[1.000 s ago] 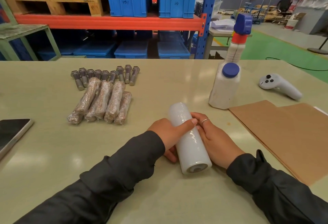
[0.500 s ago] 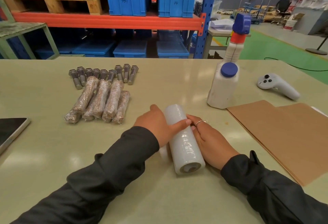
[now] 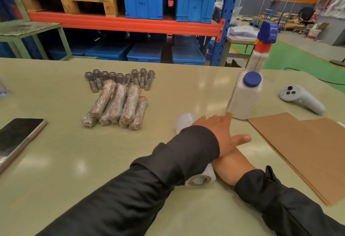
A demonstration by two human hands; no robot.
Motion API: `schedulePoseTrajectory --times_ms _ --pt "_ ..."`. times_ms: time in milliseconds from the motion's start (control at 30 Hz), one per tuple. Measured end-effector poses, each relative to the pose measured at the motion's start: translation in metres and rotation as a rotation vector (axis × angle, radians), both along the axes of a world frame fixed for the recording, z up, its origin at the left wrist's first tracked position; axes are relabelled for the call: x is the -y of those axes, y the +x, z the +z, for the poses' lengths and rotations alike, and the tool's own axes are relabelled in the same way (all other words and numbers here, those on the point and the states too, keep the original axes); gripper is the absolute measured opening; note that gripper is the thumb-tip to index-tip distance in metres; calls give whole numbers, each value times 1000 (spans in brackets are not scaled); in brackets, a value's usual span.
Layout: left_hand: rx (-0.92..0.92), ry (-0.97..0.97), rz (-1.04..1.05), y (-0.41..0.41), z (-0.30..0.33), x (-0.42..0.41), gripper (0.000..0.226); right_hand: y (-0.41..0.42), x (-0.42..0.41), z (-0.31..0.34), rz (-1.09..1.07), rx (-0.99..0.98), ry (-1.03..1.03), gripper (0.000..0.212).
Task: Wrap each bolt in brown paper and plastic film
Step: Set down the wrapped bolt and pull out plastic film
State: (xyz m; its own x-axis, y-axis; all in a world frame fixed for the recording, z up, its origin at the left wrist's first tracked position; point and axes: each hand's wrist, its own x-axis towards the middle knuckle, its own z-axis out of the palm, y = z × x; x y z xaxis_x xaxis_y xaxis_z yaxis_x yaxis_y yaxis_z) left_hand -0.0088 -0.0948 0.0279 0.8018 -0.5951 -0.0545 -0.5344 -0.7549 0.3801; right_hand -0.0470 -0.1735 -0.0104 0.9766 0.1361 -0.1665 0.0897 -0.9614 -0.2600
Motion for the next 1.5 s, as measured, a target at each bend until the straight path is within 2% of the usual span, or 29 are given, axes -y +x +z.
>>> schedulePoseTrajectory --times_ms 167,267,333,400,500,600,667,733,767,800,867,967,1133,1200,1233,1300,1333,1400,1500 --pt "18 42 -10 -2 -4 -11 76 -1 -2 -4 -8 55 60 47" --pt "58 102 5 -2 -5 -27 77 -4 0 -6 58 174 59 50" --pt "112 173 -3 -4 -5 -47 73 -5 -1 -7 145 221 67 52" --pt "122 232 -8 -6 -4 -73 63 -4 -1 -10 173 188 -10 53" --pt "36 140 27 -14 0 -113 39 -1 0 -12 141 100 -74 60" --pt "-55 -6 133 -25 9 -146 31 -1 -2 -12 141 78 -66 59" --pt "-46 1 247 -33 13 -158 40 -1 -1 -11 139 78 -72 60" --pt "28 130 354 -44 14 -160 75 -2 -2 -11 135 74 -74 60" --pt "68 192 374 -50 12 -159 83 -3 -2 -10 134 71 -75 60" --pt "100 210 384 -54 8 -160 80 -4 -2 -10 134 66 -75 60" --pt "89 98 404 -58 -1 -164 62 -7 0 -9 129 52 -77 60" --pt "-35 -88 390 -60 -9 -179 43 -15 3 -9 115 35 -85 61" --pt "-167 -373 472 -65 -7 -207 40 -20 4 -7 86 19 -89 61" --pt "-191 -444 535 -68 -6 -216 30 -20 4 -7 85 18 -91 62" --pt "-206 -444 560 -70 -4 -216 29 -20 3 -7 85 19 -90 62" --pt "-199 -375 579 -72 -6 -215 63 -20 3 -7 83 17 -86 61" --pt "-191 -349 593 -72 -9 -215 71 -20 3 -7 82 15 -85 61" --pt "-196 -438 629 -72 -15 -221 65 -20 2 -7 82 16 -87 62" --pt "-261 -718 695 -73 -24 -243 51 -21 2 -7 80 21 -85 62"
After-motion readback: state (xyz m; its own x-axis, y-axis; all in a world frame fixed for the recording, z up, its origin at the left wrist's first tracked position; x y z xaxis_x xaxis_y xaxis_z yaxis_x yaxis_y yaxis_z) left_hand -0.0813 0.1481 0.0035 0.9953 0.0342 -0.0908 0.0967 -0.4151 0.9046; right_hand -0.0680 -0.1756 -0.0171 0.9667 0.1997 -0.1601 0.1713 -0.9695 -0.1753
